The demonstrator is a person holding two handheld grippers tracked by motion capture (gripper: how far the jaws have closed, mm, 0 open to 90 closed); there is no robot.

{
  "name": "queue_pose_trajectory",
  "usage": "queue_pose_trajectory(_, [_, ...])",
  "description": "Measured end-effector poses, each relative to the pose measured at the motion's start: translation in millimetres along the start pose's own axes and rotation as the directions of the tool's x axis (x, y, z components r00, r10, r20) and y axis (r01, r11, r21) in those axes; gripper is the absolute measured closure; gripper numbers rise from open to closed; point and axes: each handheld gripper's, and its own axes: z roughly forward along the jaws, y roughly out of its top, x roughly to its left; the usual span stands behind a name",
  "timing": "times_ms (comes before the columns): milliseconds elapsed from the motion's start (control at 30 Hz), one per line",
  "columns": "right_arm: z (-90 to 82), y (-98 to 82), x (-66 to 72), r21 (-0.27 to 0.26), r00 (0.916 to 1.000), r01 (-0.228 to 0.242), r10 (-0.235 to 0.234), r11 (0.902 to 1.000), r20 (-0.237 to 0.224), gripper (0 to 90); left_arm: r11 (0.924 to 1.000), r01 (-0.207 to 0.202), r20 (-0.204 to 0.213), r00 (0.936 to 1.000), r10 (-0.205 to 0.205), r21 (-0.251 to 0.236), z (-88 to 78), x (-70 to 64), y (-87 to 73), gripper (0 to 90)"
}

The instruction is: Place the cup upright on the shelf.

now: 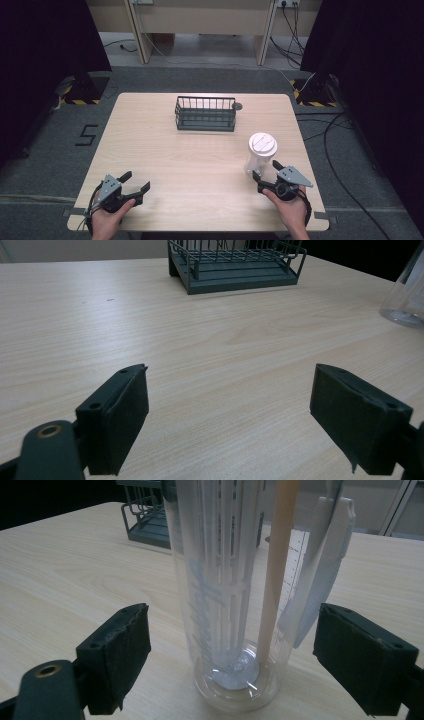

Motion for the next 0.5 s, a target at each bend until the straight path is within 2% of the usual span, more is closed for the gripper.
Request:
queue_pose_trajectory(200, [16.2,1.4,-3.2,0.011,1.0000,0.005,-0.005,0.9999,0.007,15.6,1.0000,0.001,0.002,1.0000,-0.001,-0.001,0.3,-0.1,0.0,15.3])
queue_pose_trajectory(500, [30.5,1.9,-4.6,0.014,0.9999,0.008,-0.009,0.9999,0.013,15.2,1.0000,0.001,0.004,1.0000,-0.001,-0.001,0.5,-0.1,0.1,15.3])
